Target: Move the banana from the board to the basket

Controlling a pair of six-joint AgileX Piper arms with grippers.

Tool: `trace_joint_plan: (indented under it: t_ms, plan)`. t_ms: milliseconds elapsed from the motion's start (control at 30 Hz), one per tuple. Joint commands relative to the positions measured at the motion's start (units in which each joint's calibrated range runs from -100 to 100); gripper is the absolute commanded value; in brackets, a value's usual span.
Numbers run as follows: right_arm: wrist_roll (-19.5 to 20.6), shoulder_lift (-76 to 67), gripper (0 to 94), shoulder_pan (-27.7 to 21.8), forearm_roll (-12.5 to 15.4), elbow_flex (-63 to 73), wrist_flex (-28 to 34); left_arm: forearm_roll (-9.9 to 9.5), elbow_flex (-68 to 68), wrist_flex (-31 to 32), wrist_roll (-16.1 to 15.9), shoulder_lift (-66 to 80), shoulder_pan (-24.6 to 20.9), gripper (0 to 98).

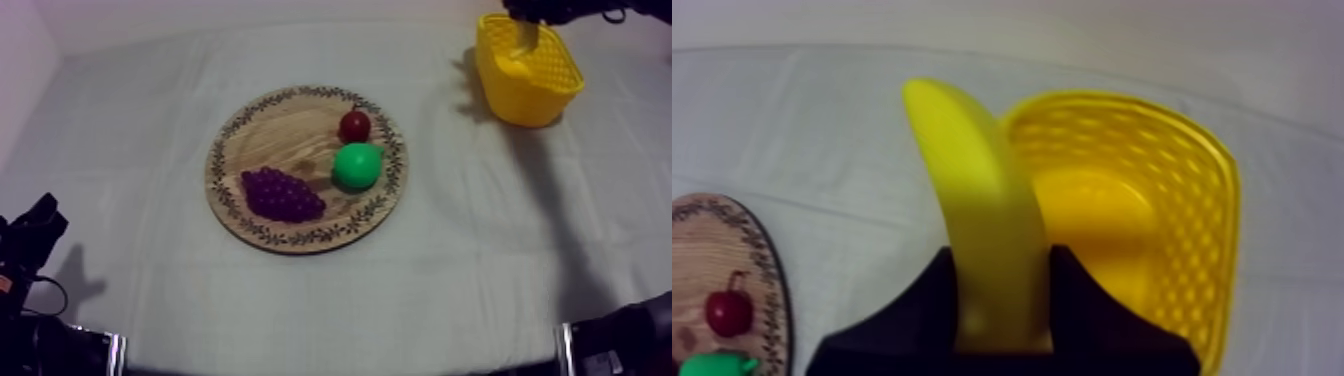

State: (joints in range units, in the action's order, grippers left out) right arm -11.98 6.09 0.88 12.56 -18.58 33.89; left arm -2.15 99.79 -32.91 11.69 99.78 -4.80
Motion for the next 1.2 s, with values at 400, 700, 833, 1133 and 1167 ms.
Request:
trace_joint_plan:
  t_ms: [400, 700, 833, 1133, 1167]
  plan:
    - [-4.76, 5.89, 17.4, -6.88, 2.75, 1.12, -1.84, -0.03, -0.01, 0.0, -0.01, 0.05, -0.01, 0.1]
    - [-5.49, 10.66, 17.8, -6.14, 3.37, 2.01, -5.01, -0.03, -0.01, 0.0, -0.02, 0.05, -0.01, 0.1]
    - [-6.52, 12.39, 18.1, -6.25, 4.27, 2.76, -6.26, -0.03, -0.01, 0.0, 0.0, 0.05, -0.01, 0.1]
    - [-4.82, 14.8, 27.5, -6.25, 3.53, 3.07, -9.37, -0.03, -0.01, 0.0, -0.01, 0.05, -0.01, 0.1]
    - [-4.7, 14.93, 28.3, -6.25, 3.5, 3.1, -9.47, -0.03, -0.01, 0.0, 0.0, 0.05, -0.01, 0.1]
